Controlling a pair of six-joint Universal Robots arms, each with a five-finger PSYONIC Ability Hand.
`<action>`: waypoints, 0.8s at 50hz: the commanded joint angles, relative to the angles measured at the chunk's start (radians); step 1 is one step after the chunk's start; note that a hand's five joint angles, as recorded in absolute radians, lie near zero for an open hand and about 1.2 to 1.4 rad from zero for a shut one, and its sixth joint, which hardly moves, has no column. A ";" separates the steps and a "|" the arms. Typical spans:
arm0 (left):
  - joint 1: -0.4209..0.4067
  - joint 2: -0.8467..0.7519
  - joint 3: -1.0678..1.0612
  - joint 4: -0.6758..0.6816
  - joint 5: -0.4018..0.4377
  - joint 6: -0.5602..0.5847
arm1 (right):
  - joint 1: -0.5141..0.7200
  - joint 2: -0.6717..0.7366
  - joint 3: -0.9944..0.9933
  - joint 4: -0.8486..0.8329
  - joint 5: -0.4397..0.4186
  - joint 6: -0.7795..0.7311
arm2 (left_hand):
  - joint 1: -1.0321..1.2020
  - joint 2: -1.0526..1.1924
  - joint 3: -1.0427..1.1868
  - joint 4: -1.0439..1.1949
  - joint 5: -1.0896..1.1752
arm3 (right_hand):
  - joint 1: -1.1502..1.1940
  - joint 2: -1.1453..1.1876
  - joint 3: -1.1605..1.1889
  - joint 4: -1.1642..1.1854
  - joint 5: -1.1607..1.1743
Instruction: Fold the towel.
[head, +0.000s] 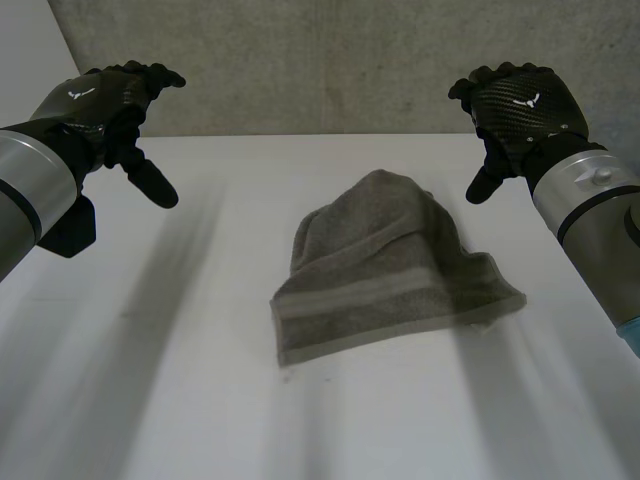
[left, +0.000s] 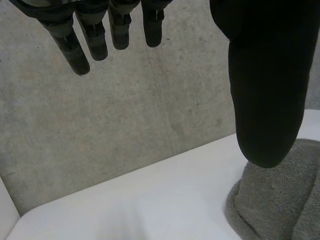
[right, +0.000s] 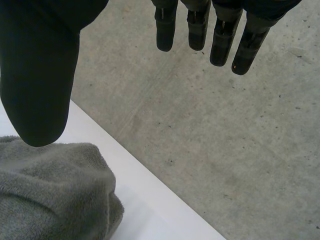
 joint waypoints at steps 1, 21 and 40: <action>-0.002 -0.001 0.000 0.000 0.000 0.000 | 0.000 0.002 -0.006 0.005 -0.005 0.001 | -0.003 0.011 0.009 0.008 -0.034 | -0.037 -0.049 -0.039 -0.061 -0.045; -0.094 -0.087 -0.069 0.003 -0.006 0.005 | -0.003 0.084 0.005 0.235 0.011 -0.165 | 0.044 0.058 0.056 0.055 0.013 | -0.037 -0.049 -0.039 -0.061 -0.045; -0.085 -0.241 -0.054 0.155 -0.002 0.187 | 0.222 0.251 0.123 -0.058 -0.046 0.378 | 0.023 0.037 0.035 0.034 -0.008 | -0.037 -0.049 -0.039 -0.061 -0.045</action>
